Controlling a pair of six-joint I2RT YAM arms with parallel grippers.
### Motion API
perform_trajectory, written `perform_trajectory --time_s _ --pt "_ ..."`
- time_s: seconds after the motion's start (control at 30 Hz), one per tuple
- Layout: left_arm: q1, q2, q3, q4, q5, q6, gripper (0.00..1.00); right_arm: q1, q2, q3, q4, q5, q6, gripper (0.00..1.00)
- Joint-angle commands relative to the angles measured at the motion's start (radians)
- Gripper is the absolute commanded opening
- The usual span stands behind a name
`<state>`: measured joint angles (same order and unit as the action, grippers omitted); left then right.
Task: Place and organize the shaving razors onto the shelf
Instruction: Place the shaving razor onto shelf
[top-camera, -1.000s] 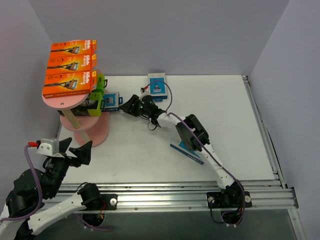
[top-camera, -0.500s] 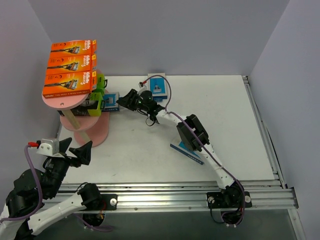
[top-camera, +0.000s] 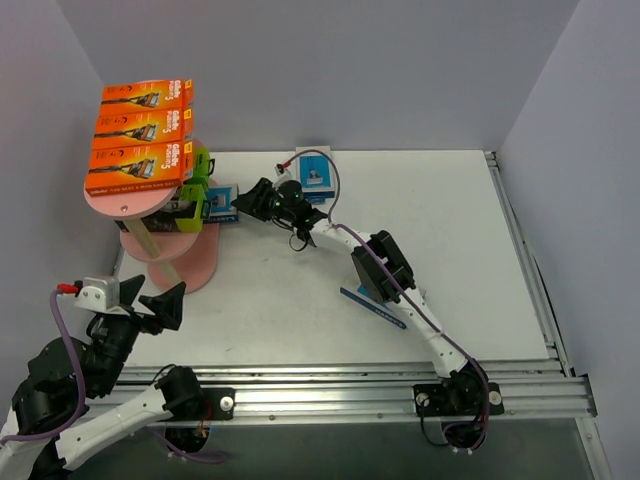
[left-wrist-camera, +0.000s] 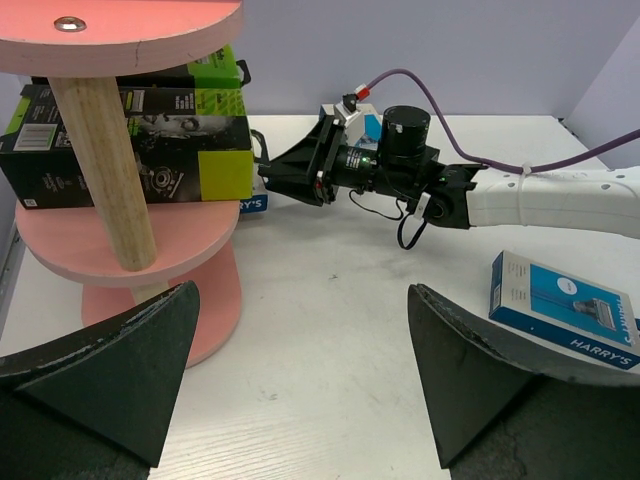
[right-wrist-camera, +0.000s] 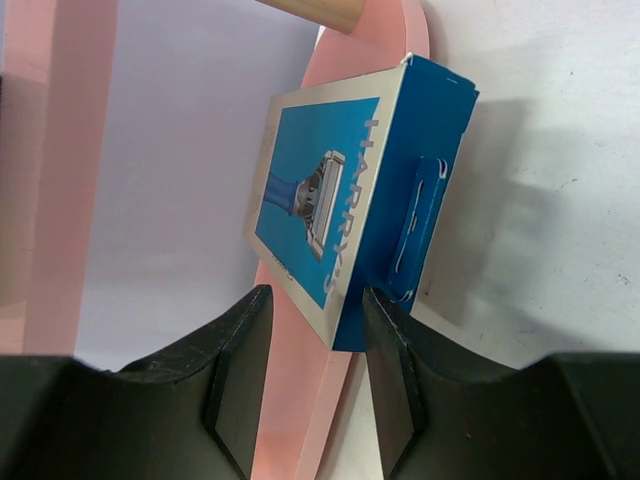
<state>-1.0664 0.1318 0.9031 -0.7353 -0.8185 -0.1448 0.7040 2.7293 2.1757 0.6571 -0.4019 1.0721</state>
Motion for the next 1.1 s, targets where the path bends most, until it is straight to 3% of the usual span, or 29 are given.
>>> perform_trajectory --time_s 0.0,1.07 --pt "-0.007 -0.003 -0.003 0.045 0.013 0.013 0.94 0.017 0.017 0.061 0.01 -0.015 -0.011 0.37" --pt "-0.007 0.0 -0.004 0.047 0.025 0.017 0.94 0.019 0.11 0.245 -0.014 0.025 -0.024 0.39"
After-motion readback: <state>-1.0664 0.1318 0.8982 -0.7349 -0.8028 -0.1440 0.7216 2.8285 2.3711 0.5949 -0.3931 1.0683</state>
